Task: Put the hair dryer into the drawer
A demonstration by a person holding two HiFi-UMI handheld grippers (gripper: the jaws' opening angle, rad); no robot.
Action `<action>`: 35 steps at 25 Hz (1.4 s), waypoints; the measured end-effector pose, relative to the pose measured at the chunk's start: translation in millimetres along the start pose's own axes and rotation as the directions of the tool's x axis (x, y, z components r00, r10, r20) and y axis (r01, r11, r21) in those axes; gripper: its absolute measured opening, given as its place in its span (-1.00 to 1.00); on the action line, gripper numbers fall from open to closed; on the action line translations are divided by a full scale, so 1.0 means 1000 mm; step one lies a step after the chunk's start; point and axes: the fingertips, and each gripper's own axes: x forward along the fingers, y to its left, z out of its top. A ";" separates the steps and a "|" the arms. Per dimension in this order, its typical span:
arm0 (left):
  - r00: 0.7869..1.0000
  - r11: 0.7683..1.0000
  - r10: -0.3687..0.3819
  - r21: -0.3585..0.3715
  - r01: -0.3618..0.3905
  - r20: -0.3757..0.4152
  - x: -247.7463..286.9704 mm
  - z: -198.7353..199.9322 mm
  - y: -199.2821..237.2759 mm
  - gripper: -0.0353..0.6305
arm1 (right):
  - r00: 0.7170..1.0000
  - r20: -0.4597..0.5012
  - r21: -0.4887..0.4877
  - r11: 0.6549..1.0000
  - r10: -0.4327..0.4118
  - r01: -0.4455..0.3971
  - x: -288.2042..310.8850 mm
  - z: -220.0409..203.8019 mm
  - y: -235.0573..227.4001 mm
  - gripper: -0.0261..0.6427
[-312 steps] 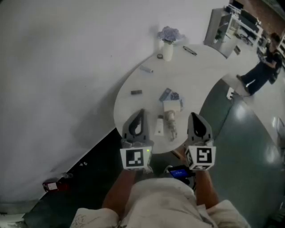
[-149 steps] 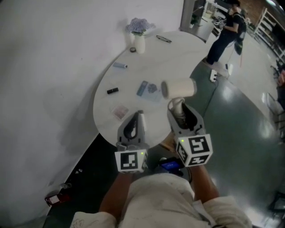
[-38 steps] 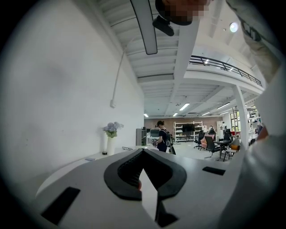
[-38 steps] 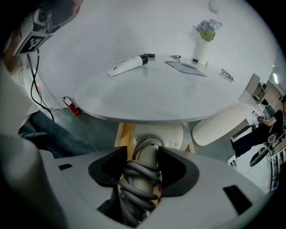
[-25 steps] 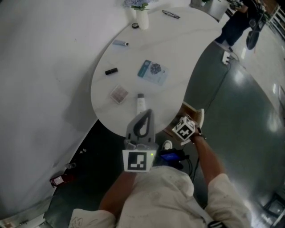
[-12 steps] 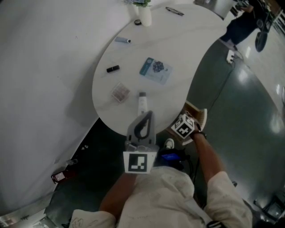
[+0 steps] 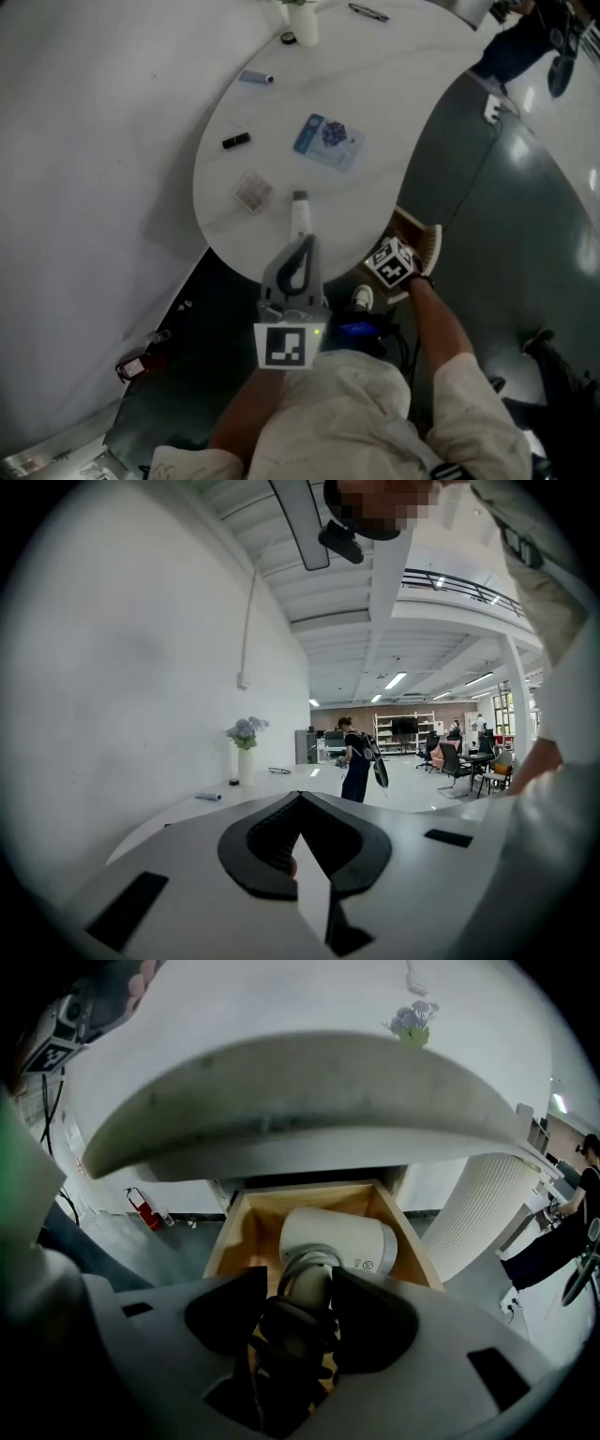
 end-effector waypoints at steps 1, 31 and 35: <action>1.000 1.000 0.001 0.000 -0.001 -0.009 0.000 -0.002 0.000 -0.89 | 1.000 -0.005 0.001 1.000 -0.001 0.001 0.002 -0.002 -0.001 -0.24; 0.995 1.000 0.025 0.016 -0.024 -0.095 0.001 -0.026 0.008 -0.89 | 0.989 -0.144 0.048 0.998 -0.038 0.046 0.045 -0.041 -0.017 -0.24; 0.995 0.999 0.032 0.009 -0.032 -0.095 -0.001 -0.026 0.009 -0.89 | 0.987 -0.160 0.089 0.995 -0.031 0.045 0.047 -0.047 -0.020 -0.33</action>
